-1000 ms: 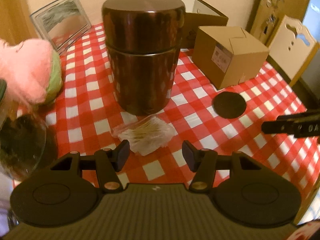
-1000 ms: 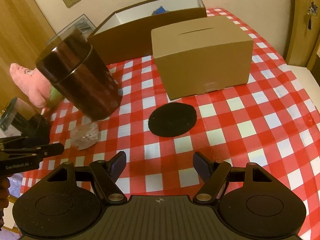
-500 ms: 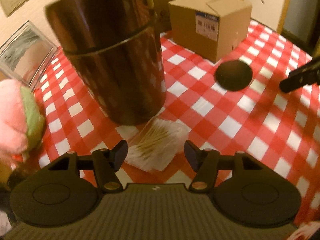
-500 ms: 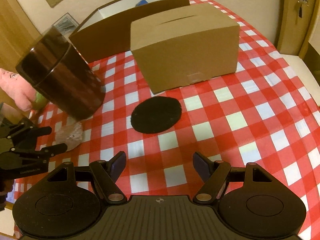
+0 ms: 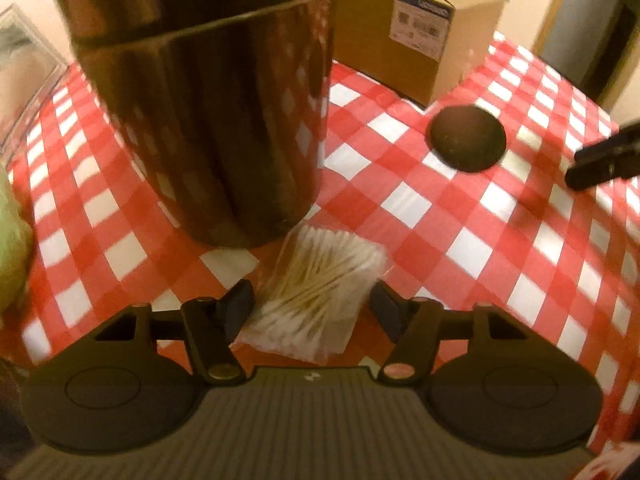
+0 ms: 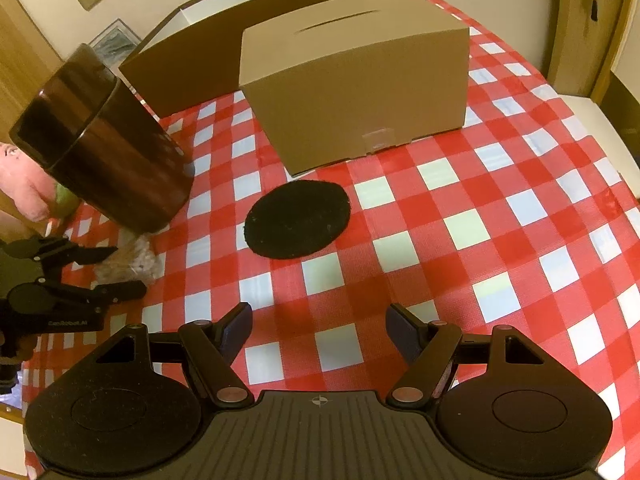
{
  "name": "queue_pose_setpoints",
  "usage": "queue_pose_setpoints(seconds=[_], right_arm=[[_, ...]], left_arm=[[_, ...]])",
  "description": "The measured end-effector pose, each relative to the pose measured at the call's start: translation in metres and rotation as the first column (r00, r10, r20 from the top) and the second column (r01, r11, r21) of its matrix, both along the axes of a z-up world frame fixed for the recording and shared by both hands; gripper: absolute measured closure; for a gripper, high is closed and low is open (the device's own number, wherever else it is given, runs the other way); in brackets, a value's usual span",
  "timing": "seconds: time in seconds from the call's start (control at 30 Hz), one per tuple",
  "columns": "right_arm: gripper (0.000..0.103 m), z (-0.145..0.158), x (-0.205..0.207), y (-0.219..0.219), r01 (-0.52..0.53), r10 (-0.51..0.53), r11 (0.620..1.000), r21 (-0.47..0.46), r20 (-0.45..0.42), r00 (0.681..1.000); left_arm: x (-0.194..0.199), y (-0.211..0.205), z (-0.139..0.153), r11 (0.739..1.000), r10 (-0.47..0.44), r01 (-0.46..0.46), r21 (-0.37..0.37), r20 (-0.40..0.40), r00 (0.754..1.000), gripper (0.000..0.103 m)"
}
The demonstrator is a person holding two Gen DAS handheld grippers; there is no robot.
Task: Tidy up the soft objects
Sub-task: 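Lower the left tool onto the cotton swab bag while the right tool approaches the black sponge pad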
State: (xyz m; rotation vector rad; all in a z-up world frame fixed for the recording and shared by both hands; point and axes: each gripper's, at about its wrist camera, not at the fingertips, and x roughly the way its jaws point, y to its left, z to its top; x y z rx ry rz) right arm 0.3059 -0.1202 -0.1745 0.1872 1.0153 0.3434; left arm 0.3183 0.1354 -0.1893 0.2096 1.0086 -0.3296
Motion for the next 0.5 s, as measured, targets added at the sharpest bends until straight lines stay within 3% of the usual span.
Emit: queue_pose_setpoints(seconds=[0.3, 0.5], right_arm=[[0.03, -0.005, 0.005, 0.001, 0.001, -0.001, 1.0, -0.001, -0.012, 1.0], [0.03, -0.007, 0.005, 0.004, -0.014, 0.014, 1.0, -0.001, -0.003, 1.0]], left_arm=[[-0.015, -0.008, 0.002, 0.987, 0.139, -0.137, -0.082, 0.01, 0.99, 0.066], [-0.029, -0.025, 0.002, 0.977, 0.187, -0.186, -0.104, 0.004, 0.982, 0.07]])
